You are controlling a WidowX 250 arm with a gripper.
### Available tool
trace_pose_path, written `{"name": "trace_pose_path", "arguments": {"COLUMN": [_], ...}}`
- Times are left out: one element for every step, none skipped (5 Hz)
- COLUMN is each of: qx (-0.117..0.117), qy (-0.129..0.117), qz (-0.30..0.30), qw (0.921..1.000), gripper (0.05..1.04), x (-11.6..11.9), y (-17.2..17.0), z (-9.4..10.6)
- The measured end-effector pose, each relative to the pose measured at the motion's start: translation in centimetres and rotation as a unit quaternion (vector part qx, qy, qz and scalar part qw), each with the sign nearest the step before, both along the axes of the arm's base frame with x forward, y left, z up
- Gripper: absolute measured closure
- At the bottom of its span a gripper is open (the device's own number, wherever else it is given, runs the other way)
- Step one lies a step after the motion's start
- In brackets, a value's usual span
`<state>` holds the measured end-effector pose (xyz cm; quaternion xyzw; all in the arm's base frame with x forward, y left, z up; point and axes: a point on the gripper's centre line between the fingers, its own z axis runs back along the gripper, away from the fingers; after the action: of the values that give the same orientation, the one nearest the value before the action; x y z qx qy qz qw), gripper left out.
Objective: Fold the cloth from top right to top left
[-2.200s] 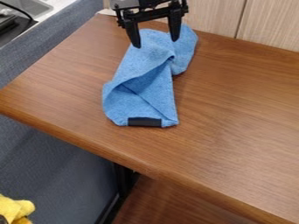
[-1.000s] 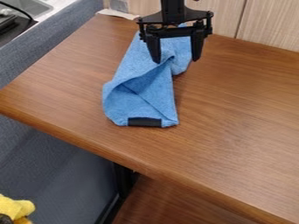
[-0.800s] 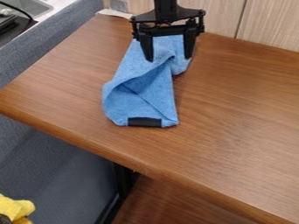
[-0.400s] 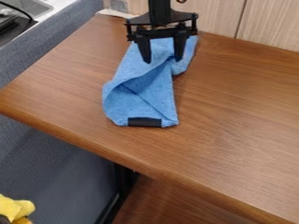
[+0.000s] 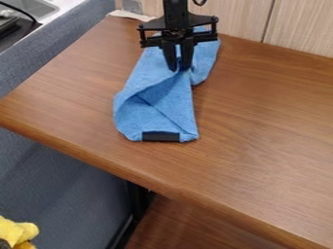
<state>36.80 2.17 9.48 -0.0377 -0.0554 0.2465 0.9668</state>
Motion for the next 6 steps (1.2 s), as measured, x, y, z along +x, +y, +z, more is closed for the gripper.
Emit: {"name": "trace_pose_path", "arguments": {"qx": [-0.001, -0.011, -0.018, -0.024, -0.025, -0.023], "qy": [0.001, -0.005, -0.003, -0.012, -0.016, -0.02], "qz": [0.006, 0.031, 0.067, 0.126, 0.165, 0.219], "qw": [1.0, 0.9995, 0.9976, 0.9917, 0.9858, 0.9754], "gripper": [1.021, 1.029, 1.029, 1.029, 1.029, 1.029], "x": [0.0, 0.1, -0.3, -1.1, -1.9, -3.3], "y": [0.4, 2.0, 4.2, 7.7, 10.5, 14.0], "z": [0.0, 0.5, 0.6, 1.5, 1.5, 1.5]}}
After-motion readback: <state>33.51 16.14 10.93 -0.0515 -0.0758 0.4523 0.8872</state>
